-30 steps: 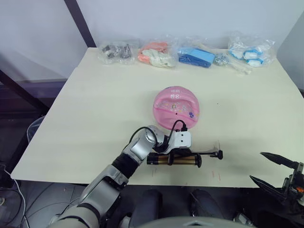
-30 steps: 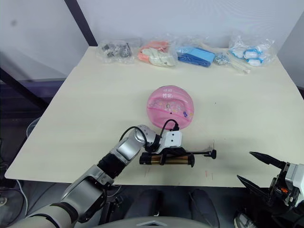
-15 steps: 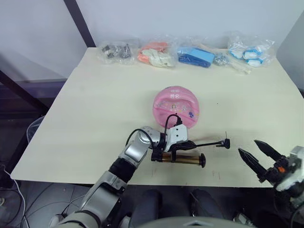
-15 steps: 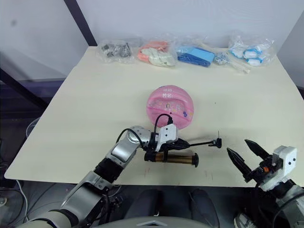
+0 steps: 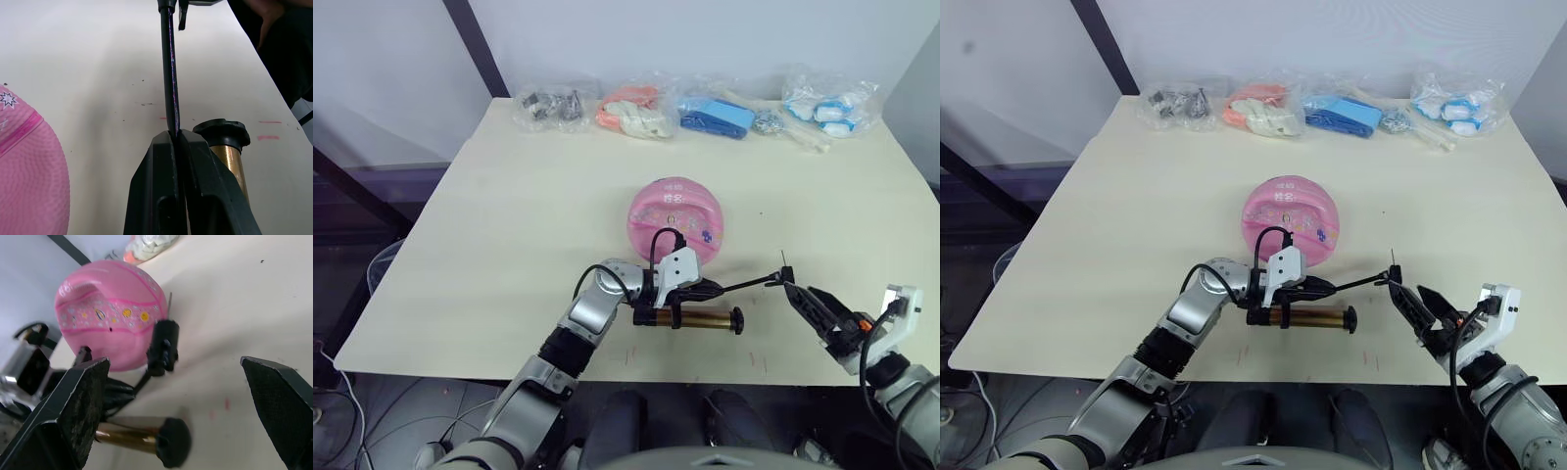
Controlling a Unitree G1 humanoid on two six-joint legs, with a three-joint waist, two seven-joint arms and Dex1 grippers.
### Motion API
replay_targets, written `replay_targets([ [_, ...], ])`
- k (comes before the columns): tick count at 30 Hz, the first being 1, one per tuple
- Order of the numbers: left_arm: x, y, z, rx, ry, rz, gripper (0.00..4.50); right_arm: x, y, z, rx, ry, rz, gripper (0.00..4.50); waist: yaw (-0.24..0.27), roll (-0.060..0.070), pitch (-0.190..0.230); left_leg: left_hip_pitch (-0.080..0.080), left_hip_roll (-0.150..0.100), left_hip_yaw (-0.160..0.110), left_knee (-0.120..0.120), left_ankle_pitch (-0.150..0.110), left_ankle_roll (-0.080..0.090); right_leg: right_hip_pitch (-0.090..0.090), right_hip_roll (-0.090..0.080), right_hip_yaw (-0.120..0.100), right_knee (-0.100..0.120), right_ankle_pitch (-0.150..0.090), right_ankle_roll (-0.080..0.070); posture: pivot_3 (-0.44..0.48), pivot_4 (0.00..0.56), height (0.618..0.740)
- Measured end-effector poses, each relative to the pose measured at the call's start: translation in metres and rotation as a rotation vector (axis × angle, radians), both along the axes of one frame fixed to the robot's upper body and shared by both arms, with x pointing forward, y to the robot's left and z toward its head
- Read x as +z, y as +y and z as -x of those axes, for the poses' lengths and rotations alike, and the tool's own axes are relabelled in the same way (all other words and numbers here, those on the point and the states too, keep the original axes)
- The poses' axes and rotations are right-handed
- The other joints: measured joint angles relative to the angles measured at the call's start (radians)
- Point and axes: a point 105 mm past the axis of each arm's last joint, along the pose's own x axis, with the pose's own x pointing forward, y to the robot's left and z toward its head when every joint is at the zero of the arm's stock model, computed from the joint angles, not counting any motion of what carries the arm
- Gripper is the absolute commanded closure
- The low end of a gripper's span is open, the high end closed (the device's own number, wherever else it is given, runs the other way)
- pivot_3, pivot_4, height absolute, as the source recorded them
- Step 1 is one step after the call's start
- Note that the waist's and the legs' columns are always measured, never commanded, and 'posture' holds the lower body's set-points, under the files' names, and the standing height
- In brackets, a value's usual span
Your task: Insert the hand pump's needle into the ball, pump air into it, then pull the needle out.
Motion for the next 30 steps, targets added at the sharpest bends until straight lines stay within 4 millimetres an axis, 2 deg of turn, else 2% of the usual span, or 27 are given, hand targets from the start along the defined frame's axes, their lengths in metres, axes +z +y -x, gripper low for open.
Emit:
replay_targets([
  [9, 0.001, -0.003, 0.002, -0.011, 0.003, 0.008, 4.43, 0.000, 0.007, -0.008, -0.025, 0.022, -0.048, 0.00, -0.001, 0.000, 0.000, 0.000, 0.000, 0.000, 0.000, 0.000, 0.000, 0.000, 0.000, 0.000, 0.000, 0.000, 0.000, 0.000, 0.150, 0.740],
  [15, 0.001, -0.003, 0.002, -0.012, 0.003, 0.009, 4.43, -0.007, 0.017, -0.010, -0.032, 0.049, -0.077, 0.00, -0.001, 0.000, 0.000, 0.000, 0.000, 0.000, 0.000, 0.000, 0.000, 0.000, 0.000, 0.000, 0.000, 0.000, 0.000, 0.000, 0.150, 0.740],
  [30, 0.002, -0.005, 0.001, 0.000, 0.043, 0.026, 4.43, -0.006, 0.017, -0.014, -0.087, 0.017, -0.102, 0.00, -0.001, 0.000, 0.000, 0.000, 0.000, 0.000, 0.000, 0.000, 0.000, 0.000, 0.001, 0.000, 0.000, 0.000, 0.000, 0.000, 0.150, 0.740],
])
